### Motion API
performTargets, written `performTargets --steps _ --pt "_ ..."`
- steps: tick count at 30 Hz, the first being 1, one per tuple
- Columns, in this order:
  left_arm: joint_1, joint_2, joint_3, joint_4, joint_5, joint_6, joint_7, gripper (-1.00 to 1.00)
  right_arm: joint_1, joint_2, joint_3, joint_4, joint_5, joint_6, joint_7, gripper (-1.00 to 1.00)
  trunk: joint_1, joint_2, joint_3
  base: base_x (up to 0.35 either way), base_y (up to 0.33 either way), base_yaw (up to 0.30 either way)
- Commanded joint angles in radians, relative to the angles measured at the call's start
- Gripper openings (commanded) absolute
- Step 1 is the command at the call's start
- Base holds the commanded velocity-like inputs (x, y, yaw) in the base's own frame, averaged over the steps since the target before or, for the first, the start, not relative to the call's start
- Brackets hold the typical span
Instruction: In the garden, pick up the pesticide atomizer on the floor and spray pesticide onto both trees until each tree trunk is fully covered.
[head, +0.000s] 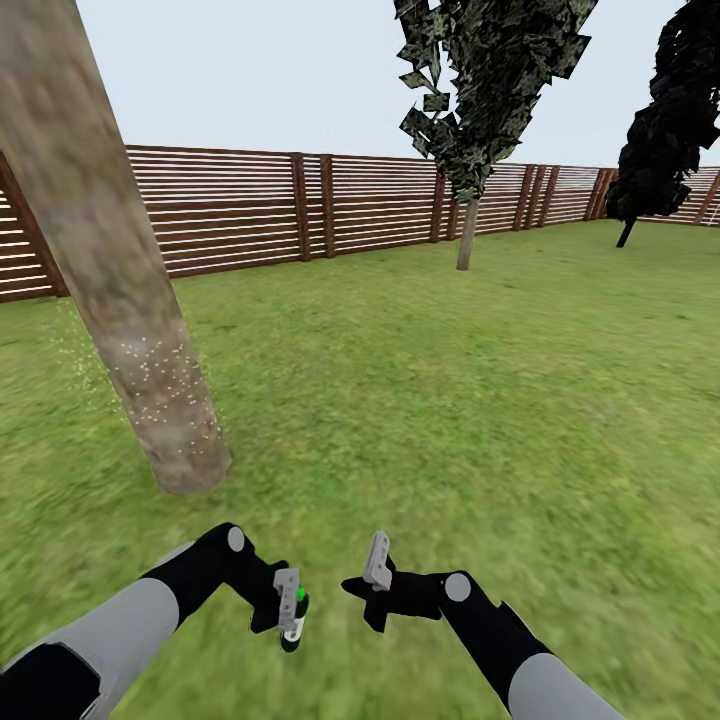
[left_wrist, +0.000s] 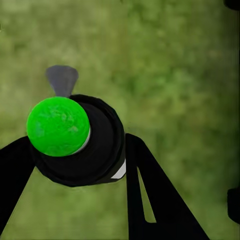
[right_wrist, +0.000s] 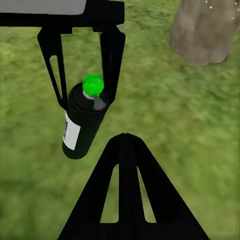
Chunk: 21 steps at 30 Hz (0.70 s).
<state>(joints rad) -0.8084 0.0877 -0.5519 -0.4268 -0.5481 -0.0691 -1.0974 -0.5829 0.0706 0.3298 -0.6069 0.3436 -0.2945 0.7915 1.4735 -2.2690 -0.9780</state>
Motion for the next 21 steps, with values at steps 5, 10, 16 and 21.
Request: performTargets --steps 5,10,16,21 --pt "0.000 -0.031 0.000 -0.001 0.003 0.001 0.005 -1.00 0.000 0.000 0.000 0.000 0.000 0.000 0.000 -1.00 0.000 0.000 0.000 0.000 0.000 0.000" --pt "0.000 -0.041 0.002 -0.004 0.003 0.002 0.008 -1.00 0.000 0.000 0.000 0.000 0.000 0.000 0.000 -1.00 0.000 0.000 0.000 0.000 0.000 0.000" --pt "0.000 -0.043 0.003 -0.003 0.032 -0.012 0.008 -1.00 0.000 0.000 0.000 0.001 -0.001 0.001 0.000 -1.00 0.000 0.000 0.000 0.000 0.000 0.000" --pt "0.000 -0.043 0.001 -0.001 0.071 -0.024 0.008 -1.00 0.000 0.000 0.000 0.001 -0.001 0.001 0.000 -1.00 0.000 0.000 0.000 0.000 0.000 0.000"
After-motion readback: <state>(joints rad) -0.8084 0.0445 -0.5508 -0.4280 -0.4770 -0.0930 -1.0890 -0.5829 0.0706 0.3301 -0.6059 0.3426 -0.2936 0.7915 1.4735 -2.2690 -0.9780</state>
